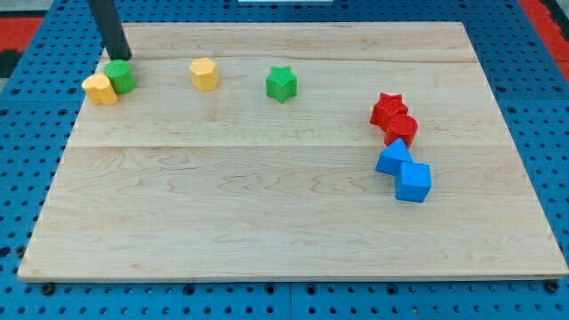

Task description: Separate the yellow heart and green circle

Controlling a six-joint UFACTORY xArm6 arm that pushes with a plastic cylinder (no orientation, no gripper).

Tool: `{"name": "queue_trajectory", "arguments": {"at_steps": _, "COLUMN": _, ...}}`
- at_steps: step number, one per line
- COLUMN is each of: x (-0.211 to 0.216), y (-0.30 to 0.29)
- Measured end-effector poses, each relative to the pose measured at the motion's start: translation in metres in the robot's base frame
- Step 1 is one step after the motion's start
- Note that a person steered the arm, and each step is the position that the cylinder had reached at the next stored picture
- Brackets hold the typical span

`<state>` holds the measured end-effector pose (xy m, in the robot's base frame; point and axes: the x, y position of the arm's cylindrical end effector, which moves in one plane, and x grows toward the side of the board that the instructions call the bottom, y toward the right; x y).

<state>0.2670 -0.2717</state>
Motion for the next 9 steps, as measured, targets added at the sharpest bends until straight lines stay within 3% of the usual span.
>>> {"name": "queue_trajectory", "arguments": {"at_steps": 1, "x": 0.002, "y": -0.032}}
{"name": "queue_trajectory", "arguments": {"at_steps": 3, "x": 0.045, "y": -0.025}}
{"name": "queue_trajectory", "arguments": {"at_steps": 4, "x": 0.060, "y": 0.040}}
{"name": "queue_trajectory", "arguments": {"at_steps": 6, "x": 0.086, "y": 0.021}}
{"name": "queue_trajectory", "arguments": {"at_steps": 8, "x": 0.081, "y": 0.096}}
{"name": "queue_trajectory", "arguments": {"at_steps": 9, "x": 0.074, "y": 0.076}}
